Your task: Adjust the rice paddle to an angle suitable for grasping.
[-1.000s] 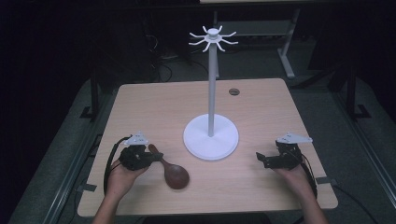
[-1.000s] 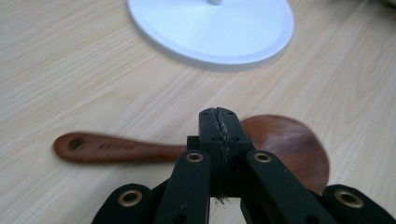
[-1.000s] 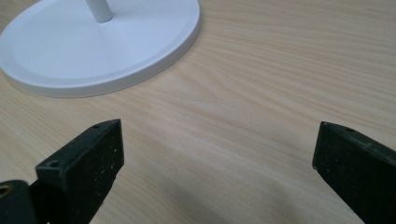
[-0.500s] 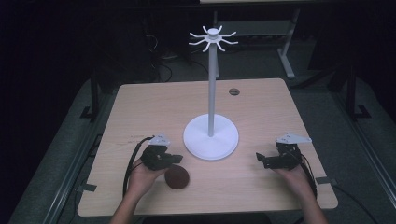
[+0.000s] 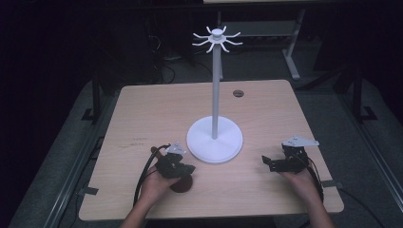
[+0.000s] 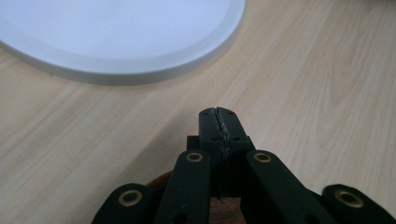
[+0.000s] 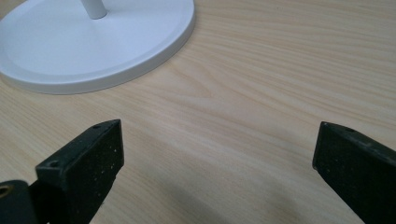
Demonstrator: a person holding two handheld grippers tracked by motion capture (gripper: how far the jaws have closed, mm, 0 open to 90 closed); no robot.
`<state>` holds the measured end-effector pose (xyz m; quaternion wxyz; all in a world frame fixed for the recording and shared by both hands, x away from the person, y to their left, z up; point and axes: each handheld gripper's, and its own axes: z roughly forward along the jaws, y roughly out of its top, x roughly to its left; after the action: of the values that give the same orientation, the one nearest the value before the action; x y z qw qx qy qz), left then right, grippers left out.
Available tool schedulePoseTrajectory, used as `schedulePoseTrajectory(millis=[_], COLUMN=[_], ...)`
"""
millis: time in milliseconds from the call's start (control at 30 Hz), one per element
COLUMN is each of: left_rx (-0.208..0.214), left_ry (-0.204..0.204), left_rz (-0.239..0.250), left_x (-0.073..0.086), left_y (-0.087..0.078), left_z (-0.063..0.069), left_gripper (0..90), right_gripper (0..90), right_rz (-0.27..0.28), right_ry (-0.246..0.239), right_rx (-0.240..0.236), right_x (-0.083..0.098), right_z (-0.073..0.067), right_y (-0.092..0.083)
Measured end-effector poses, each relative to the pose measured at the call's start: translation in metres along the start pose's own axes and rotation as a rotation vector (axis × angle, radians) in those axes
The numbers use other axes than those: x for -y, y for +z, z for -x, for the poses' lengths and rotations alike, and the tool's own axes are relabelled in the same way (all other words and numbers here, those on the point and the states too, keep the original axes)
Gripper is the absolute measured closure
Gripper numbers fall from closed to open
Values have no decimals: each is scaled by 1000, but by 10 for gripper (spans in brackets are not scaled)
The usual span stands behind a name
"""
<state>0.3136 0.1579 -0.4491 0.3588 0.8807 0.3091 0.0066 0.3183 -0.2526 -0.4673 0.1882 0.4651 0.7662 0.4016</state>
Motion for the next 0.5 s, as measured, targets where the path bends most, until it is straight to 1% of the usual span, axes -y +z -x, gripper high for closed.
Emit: schedulePoseTrajectory(millis=[33,100,133,167,233,333,400,433,467,500], left_rx=[-2,-2,-1,-2,-5,-6,-8,-10,-11,-10], left_ry=[-7,3,1,-11,5,13,2,1,9,-4], left_rz=[1,-12,-13,-5,-21,-43,-54,-58,-70,-65], left_x=[1,3,3,3,4,9,12,15,16,19], left_y=[1,2,2,2,0,-3,-5,-6,-7,-9], left_z=[2,2,2,4,4,5,5,4,2,2], left_gripper=[897,897,897,897,897,897,897,897,897,897], right_gripper=[16,17,17,17,16,16,16,16,17,17], right_rz=[0,3,4,4,0,1,3,3,4,4], right_ry=[0,4,7,5,-3,1,2,2,4,3], right_rx=[1,4,4,5,4,6,7,8,10,11], right_x=[0,1,0,0,0,1,1,1,1,1], right_z=[0,1,1,1,0,0,1,1,2,2], right_y=[0,-1,-1,-1,0,-1,-1,-1,-2,-2])
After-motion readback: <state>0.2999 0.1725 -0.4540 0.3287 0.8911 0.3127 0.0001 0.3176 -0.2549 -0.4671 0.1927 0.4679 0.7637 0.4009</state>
